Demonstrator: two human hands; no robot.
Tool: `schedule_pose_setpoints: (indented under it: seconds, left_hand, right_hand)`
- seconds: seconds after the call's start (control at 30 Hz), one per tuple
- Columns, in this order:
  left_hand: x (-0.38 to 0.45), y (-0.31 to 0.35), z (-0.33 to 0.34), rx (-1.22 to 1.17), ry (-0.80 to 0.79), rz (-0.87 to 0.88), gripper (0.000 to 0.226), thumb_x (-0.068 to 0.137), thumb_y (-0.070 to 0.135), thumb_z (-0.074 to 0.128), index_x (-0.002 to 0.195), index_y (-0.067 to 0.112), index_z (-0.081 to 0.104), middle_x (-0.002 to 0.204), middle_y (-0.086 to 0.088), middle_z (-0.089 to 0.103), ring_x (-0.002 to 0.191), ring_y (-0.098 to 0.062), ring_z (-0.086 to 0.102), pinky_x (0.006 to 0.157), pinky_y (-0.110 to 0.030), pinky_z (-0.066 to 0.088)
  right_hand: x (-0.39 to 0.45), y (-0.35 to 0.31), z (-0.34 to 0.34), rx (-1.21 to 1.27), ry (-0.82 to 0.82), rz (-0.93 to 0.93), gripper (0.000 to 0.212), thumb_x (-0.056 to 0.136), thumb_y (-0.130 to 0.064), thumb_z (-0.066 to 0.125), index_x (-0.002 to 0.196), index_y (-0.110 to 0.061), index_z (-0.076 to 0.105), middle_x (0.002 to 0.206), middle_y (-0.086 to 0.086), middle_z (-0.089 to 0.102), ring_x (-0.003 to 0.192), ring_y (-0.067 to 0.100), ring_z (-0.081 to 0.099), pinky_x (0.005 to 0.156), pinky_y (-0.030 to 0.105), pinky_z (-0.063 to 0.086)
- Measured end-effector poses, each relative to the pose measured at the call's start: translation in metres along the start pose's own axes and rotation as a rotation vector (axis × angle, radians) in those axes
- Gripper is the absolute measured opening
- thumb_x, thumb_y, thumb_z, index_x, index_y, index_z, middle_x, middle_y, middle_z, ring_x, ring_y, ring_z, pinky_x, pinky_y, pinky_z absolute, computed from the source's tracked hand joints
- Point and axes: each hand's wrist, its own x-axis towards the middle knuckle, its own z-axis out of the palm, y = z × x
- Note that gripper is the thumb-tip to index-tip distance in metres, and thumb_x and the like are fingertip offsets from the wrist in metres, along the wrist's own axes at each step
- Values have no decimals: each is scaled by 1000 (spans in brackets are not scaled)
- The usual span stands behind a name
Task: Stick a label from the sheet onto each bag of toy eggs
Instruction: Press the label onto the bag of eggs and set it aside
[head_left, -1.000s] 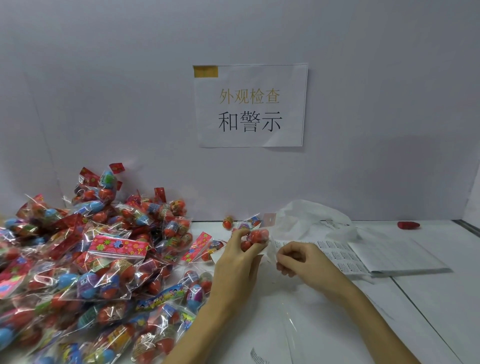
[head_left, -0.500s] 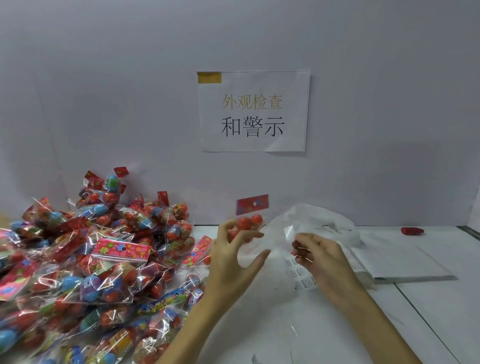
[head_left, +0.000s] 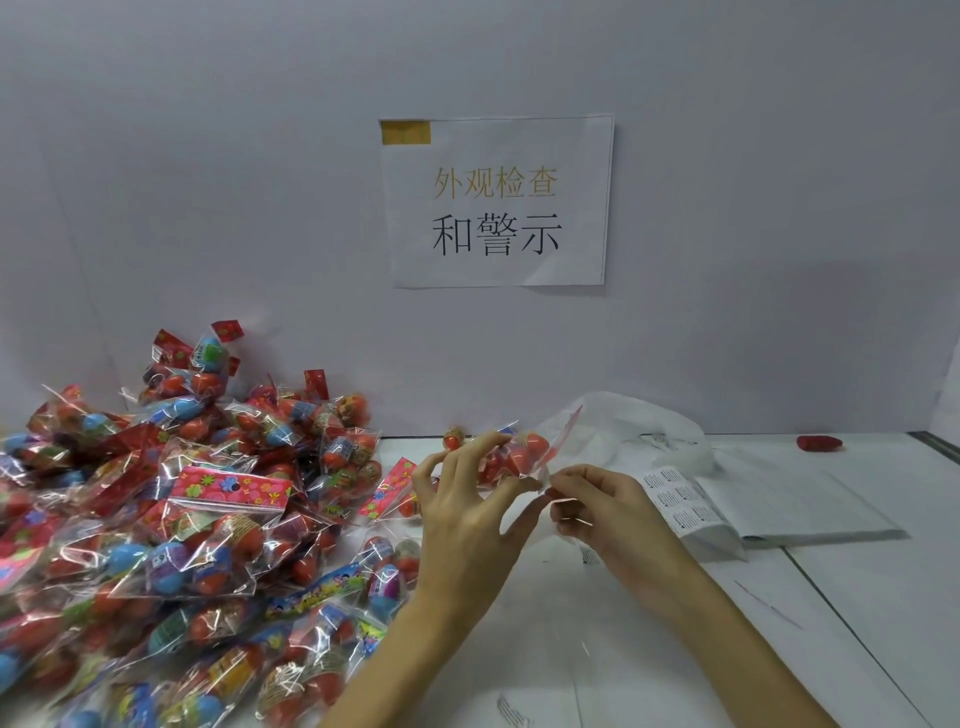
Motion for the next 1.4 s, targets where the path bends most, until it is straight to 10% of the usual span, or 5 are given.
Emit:
schedule_pose_setpoints:
  seconds: [0.4,0.77,1.4]
  left_hand:
    - [10,-1,-10,-758,-132,-584,8,84,26,86,89,30,82,117,19,60,113,-4,60,87,-17,50]
    - [13,-3,-12,-1038,-204,-776,28,92,17,78,115,33,79,109,2,79,99,-20,77,84,-30,62]
    - [8,-3,-4,-1198,-263,-839,37,101,1,63,128,24,74,131,-5,72,116,-27,72,96,-43,61]
  right_hand:
    - [0,-3,-5,62,16,-50,36,78,-32,80,108,-12,78,99,10,78,81,17,72,70,25,58]
    - [7,-3,-12,258,303,-143,13,92,-13,75,102,-4,74,91,7,78,85,17,75,82,32,58]
    - [1,8,3,-175,165,-178,11,86,-27,82,96,-21,83,91,-3,81,88,9,75,77,19,59]
